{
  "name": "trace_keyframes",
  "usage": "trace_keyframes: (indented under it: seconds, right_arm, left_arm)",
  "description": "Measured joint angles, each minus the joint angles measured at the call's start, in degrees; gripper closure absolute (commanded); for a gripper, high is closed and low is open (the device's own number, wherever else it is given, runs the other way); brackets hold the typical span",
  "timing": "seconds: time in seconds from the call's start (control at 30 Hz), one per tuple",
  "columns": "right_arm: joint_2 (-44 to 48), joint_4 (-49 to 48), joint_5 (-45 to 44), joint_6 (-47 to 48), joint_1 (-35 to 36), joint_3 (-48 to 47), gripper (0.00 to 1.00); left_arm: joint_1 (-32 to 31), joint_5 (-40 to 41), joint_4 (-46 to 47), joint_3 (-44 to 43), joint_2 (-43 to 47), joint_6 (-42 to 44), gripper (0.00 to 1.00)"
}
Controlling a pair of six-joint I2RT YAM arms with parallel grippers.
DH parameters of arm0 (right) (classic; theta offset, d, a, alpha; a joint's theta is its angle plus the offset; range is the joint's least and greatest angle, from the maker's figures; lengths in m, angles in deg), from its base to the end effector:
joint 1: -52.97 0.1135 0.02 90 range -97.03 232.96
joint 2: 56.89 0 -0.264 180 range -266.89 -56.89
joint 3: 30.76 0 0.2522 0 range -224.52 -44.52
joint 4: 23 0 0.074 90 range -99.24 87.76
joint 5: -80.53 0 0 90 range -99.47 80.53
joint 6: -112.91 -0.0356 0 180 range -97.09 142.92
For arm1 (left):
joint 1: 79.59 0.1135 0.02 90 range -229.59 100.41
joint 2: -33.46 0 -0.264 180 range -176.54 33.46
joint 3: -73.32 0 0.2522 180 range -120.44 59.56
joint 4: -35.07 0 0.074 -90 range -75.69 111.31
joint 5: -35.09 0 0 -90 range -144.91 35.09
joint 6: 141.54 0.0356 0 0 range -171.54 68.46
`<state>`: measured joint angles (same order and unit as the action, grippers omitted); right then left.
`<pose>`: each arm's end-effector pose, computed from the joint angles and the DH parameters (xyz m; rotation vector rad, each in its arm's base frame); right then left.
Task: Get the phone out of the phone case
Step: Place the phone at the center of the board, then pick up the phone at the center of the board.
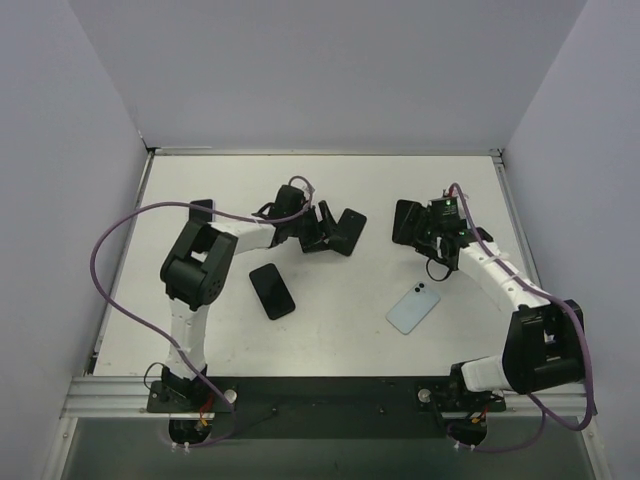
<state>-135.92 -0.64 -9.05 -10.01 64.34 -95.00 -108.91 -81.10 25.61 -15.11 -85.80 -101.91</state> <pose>0.2950 0.0596 0.2421 0.4173 2.2150 0.4299 0.3815 -0.2323 0.1461 -0.1913 2.5009 -1.1855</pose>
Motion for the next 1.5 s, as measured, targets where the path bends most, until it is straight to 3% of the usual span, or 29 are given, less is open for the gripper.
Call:
trace_keyframes:
  seconds: [0.23, 0.33, 0.53, 0.83, 1.17, 1.5]
  right_arm:
    - [0.9, 1.4, 1.7, 1.0, 2.1, 0.2, 0.00]
    - [0.9, 2.5, 2.1, 2.4, 6.2, 0.0, 0.01]
    - [-3.9, 4.2, 3.0, 5.0, 21.9, -5.7, 0.02]
    - [-24.2, 6.9, 3.3, 6.1, 40.4, -23.4, 0.02]
    - [-40.4, 11.9, 0.9, 5.7, 49.0, -38.0, 0.00]
    - [-43.6, 15.7, -2.2, 5.3, 50.7, -41.9, 0.00]
  left_arm:
    - [0.0, 2.9, -7.2, -3.1, 0.0, 2.9, 0.06]
    - [0.0, 6.3, -12.7, -2.7, 3.0, 5.2, 0.05]
    - [1.8, 12.6, -22.3, 0.4, 18.5, 9.4, 0.04]
    - [16.7, 18.2, -28.6, 9.3, 42.5, 11.7, 0.03]
    - [27.9, 17.4, -35.8, 17.2, 46.9, 12.1, 0.03]
    - [28.3, 15.3, -35.8, 21.5, 48.9, 11.2, 0.03]
